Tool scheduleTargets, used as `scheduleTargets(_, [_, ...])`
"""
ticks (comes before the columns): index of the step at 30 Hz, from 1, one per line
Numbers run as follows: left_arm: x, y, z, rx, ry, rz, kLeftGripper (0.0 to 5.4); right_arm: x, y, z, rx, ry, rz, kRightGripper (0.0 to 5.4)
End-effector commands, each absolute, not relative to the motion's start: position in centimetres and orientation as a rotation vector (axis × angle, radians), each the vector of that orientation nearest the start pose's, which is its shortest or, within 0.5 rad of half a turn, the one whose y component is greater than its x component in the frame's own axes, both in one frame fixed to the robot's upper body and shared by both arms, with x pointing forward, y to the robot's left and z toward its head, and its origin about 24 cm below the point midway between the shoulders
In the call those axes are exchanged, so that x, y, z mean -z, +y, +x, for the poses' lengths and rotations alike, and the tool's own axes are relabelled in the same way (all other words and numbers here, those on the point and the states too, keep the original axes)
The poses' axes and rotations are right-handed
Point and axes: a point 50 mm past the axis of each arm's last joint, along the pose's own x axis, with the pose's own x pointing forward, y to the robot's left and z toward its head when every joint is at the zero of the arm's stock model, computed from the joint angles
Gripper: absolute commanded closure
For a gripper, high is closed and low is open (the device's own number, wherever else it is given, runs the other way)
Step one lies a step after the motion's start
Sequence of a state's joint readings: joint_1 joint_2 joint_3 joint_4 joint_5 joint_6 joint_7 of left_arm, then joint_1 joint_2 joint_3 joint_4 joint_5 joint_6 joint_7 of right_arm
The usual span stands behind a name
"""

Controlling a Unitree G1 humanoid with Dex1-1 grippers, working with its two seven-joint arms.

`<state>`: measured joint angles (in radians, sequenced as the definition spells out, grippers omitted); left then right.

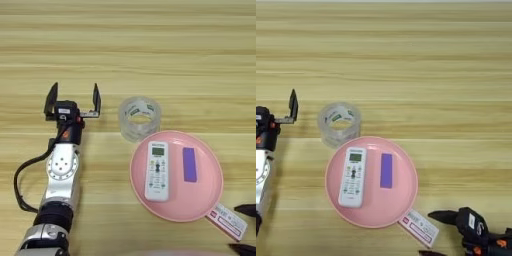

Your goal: Move the objects on the table

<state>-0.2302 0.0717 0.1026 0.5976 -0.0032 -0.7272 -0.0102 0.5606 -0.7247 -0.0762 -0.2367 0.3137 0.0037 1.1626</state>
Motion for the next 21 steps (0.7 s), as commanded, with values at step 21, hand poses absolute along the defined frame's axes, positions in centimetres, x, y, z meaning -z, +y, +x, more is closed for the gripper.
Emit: scheduleTargets(21, [-3.9,16.9,28.1,-0.020,-0.375,0.067,0.00,-3.5,-24.9,12.3,-1.107,0.509,-0.235,3.30])
